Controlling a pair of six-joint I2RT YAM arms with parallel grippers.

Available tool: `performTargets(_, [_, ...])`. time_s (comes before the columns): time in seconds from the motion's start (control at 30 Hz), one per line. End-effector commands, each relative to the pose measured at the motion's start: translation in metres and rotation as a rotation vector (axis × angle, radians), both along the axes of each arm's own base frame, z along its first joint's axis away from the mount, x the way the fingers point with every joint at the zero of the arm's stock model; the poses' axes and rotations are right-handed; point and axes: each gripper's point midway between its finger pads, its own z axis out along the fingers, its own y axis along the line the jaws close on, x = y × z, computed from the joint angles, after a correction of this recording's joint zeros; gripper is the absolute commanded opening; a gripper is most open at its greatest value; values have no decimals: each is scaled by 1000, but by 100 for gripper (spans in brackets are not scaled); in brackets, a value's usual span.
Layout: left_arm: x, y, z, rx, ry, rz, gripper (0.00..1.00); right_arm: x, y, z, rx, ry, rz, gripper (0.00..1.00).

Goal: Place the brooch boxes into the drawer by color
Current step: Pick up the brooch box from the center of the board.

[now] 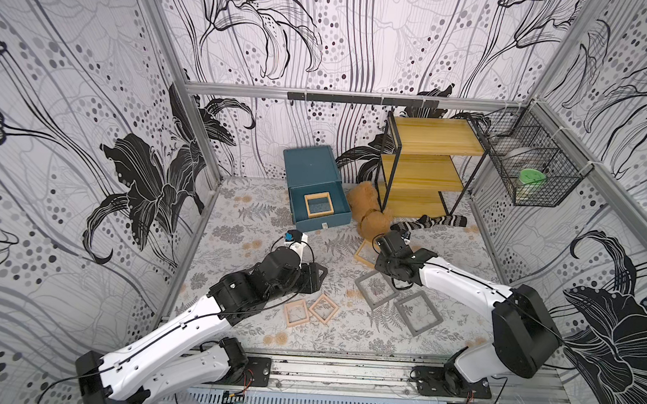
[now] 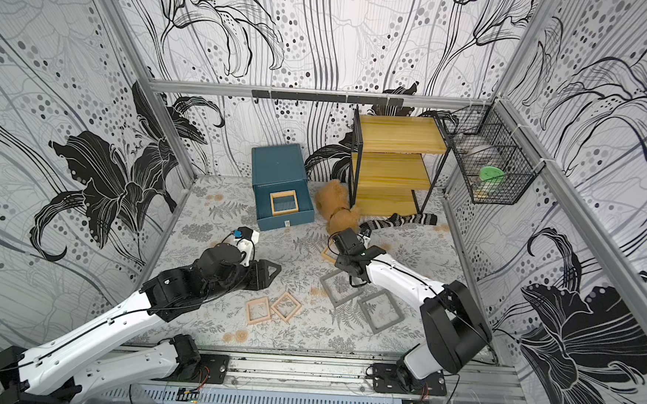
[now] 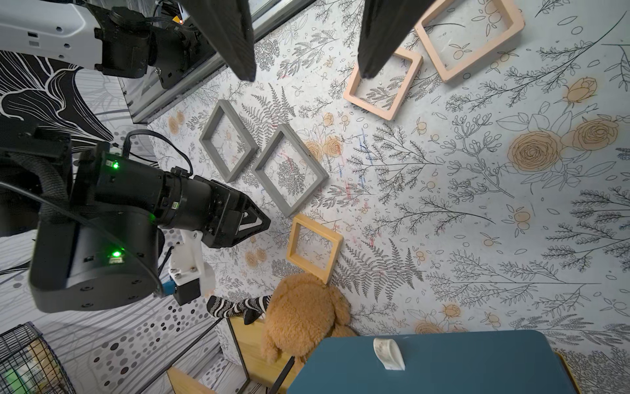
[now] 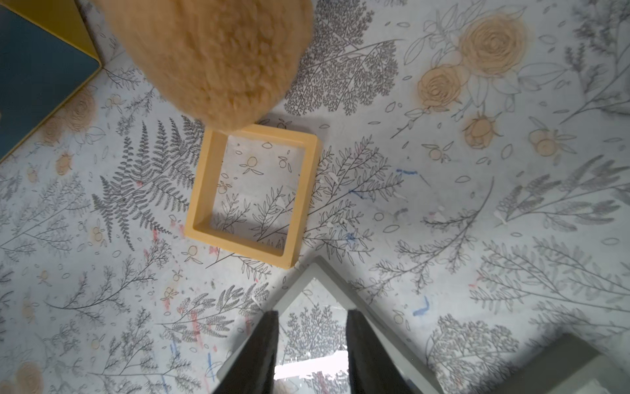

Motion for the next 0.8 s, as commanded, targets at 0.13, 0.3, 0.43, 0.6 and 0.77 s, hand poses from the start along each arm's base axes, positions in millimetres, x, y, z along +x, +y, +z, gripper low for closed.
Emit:
performTargets(0.13, [1,2,7,-30,-27,26,53,25,14,-4,10,-17,30,35])
performTargets(0.3, [1,4,9,-34,-32,31,53,26,11,-19,-14,20,11,34])
performTargets(0.43, [1,4,9,-32,-32,30,53,29,9,-25,-14,32,-7,33])
performTargets(0.6, [1,3,9,-27,-31,27,53,33,11,-30,-13,44,-12,33])
performTargets(0.77, [2,2,11,-27,-33,24,53,36,12,-34,3,47,-22,32])
